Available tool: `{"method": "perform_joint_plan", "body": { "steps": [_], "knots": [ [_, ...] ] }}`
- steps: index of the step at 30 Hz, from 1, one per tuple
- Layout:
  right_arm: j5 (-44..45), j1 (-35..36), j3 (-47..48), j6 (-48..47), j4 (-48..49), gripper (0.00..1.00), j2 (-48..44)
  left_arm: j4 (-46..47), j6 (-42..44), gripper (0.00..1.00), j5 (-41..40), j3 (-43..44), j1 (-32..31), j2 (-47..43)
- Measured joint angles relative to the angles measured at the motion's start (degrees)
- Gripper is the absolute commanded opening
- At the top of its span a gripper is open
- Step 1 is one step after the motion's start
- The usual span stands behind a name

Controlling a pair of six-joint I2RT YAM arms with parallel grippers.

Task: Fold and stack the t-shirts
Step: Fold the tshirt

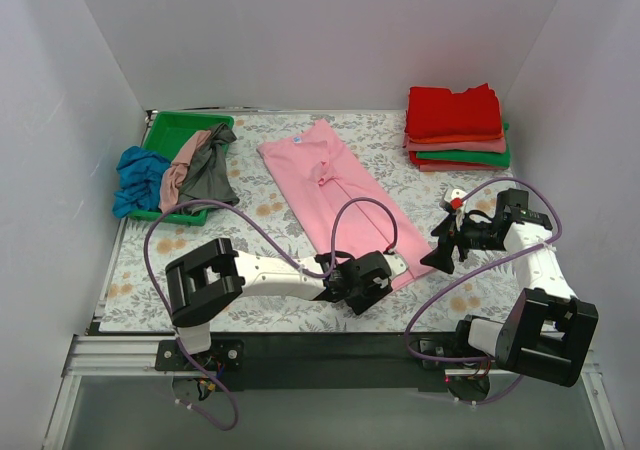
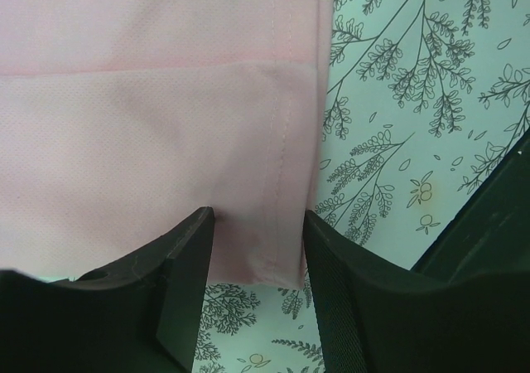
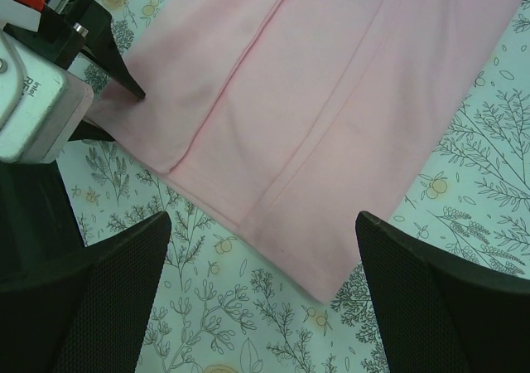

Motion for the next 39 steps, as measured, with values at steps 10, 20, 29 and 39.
{"method": "perform_joint_plan", "body": {
  "steps": [10, 20, 29, 39],
  "knots": [
    [0.00, -0.02, 0.00, 0.00, 0.00, 0.98, 0.37, -1.77, -1.51, 0.47, 0.87, 1.70, 0.00, -0.39],
    [0.00, -0.02, 0.00, -0.02, -0.02, 0.98, 0.44, -1.81, -3.21, 0.41, 1.55, 1.86, -0.04, 0.17],
    [-0.02, -0.02, 0.00, -0.02, -0.02, 0.99, 0.44, -1.44, -4.17, 0.38, 0.61, 1.88, -0.24, 1.62],
    [-0.02, -0.02, 0.00, -0.02, 0.00, 0.98, 0.66, -1.25, -5.07, 0.34, -2.62, 1.86, -1.55, 2.10]
  ]
}}
